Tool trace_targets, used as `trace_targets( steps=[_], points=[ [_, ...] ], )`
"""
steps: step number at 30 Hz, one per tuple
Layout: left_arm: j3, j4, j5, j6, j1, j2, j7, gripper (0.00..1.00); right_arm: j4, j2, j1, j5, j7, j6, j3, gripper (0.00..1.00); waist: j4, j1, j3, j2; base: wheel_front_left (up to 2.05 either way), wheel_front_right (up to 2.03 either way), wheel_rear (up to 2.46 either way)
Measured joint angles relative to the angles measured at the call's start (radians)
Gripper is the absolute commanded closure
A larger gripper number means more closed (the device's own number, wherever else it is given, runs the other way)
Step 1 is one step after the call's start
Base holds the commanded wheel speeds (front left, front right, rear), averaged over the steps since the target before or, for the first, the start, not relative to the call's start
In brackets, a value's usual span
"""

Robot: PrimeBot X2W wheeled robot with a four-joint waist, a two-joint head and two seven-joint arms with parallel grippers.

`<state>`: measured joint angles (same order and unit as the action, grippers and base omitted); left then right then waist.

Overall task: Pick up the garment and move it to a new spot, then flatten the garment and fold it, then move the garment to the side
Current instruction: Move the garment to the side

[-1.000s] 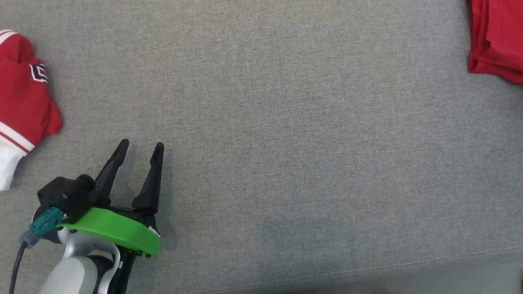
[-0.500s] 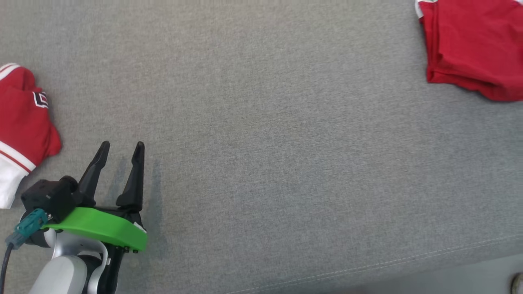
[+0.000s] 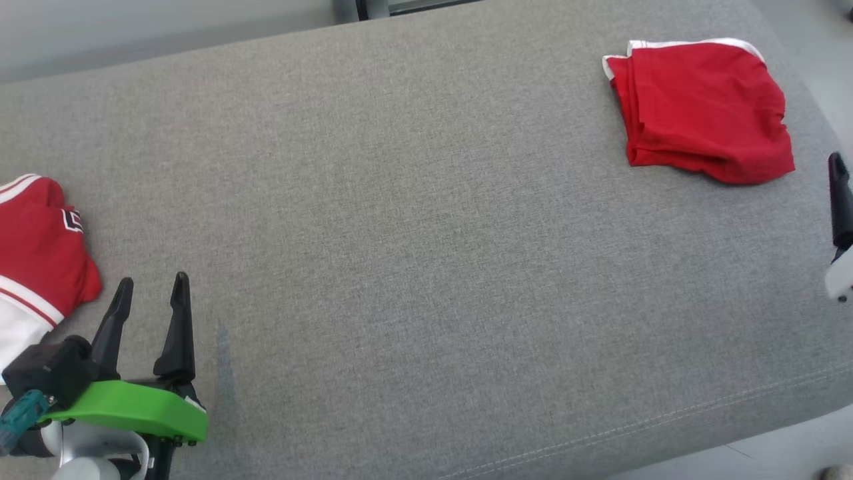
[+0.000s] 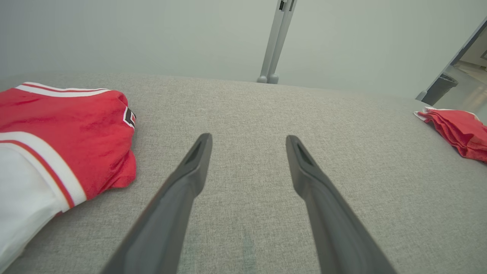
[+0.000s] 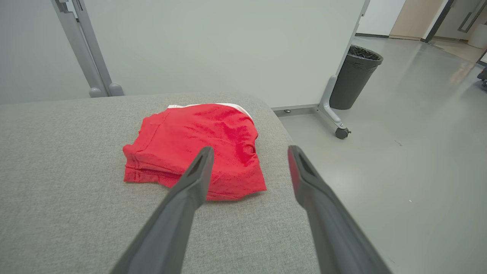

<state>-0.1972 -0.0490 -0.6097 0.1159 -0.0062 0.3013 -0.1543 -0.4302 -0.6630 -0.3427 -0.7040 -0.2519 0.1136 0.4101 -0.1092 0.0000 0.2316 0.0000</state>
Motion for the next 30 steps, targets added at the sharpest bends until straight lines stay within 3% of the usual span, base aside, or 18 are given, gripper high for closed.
trace_targets(
  steps=[12, 30],
  points=[
    [0.014, 0.079, 0.005, 0.000, 0.098, -0.018, -0.042, 0.00, 0.097, 0.082, 0.206, 0.064, 0.000, 0.010, -0.016, 0.00, 0.005, 0.0000, -0.118, 0.0000, 0.00, 0.00, 0.00],
    [0.040, 0.105, 0.007, 0.003, 0.135, -0.025, -0.071, 0.00, 0.237, 0.125, 0.344, 0.193, 0.000, 0.011, -0.097, 0.00, 0.112, 0.0000, -0.195, 0.0000, 0.00, 0.00, 0.00]
  ],
)
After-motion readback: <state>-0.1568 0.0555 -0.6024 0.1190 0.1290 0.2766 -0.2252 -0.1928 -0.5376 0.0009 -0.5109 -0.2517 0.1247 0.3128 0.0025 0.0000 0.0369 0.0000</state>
